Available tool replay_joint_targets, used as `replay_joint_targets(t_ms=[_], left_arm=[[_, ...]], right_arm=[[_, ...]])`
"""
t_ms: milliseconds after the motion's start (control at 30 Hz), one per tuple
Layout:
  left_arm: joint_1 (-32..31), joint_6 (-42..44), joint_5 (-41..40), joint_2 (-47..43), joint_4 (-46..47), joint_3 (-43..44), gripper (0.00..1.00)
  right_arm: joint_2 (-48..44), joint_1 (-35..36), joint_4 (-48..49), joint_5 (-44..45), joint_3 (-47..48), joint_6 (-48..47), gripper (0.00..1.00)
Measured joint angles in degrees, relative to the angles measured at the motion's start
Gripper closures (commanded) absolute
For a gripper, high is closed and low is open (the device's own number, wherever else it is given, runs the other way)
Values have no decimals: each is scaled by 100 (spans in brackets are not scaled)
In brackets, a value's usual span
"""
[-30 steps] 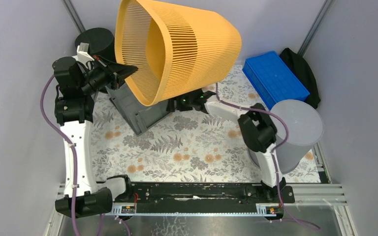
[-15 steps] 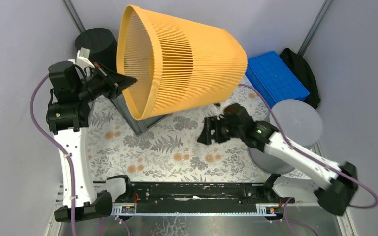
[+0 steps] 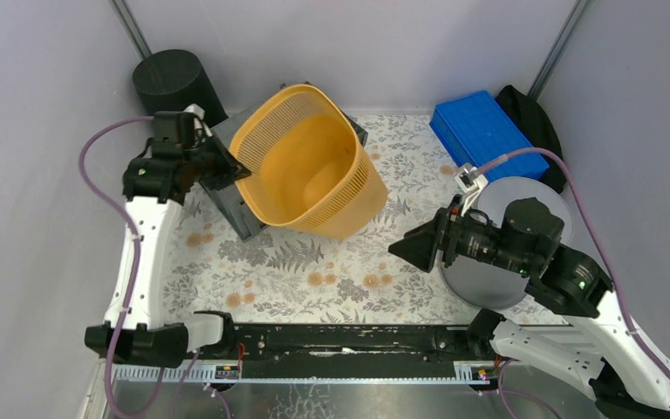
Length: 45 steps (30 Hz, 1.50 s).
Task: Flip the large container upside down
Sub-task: Place the container at the center of the board.
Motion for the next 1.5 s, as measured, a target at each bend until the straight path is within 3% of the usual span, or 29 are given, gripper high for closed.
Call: replay_joint_targets(t_ms=[233, 433, 567, 833, 933, 1233, 1367, 1500], left_arm=[[-1193, 319, -977, 485, -114, 131, 100], [-2100, 503, -1145, 715, -385, 256, 96], [-2232, 723, -1257, 960, -590, 378, 89], [-2369, 933, -1720, 1182, -807, 688, 56], [-2452, 1001, -1801, 1141, -839, 949, 49], [-2636, 872, -2035, 1147, -1213, 2420, 47], [-3432, 549, -2046, 1307, -1222, 3136, 46], [-4310, 190, -2100, 1572, -1088, 3279, 46]], right_arm=[[74, 7, -903, 302, 634, -203, 22], [210, 7, -1375, 699, 1029, -396, 21], [317, 11, -1665, 1008, 1067, -476, 21], [402, 11, -1917, 1707, 973, -584, 18], [457, 11, -1910, 2052, 876, -636, 18], [1141, 11, -1904, 3458, 800, -634, 26], [1512, -17, -1792, 3709, 807, -638, 30], [1753, -387, -1362, 3445, 632, -691, 38]])
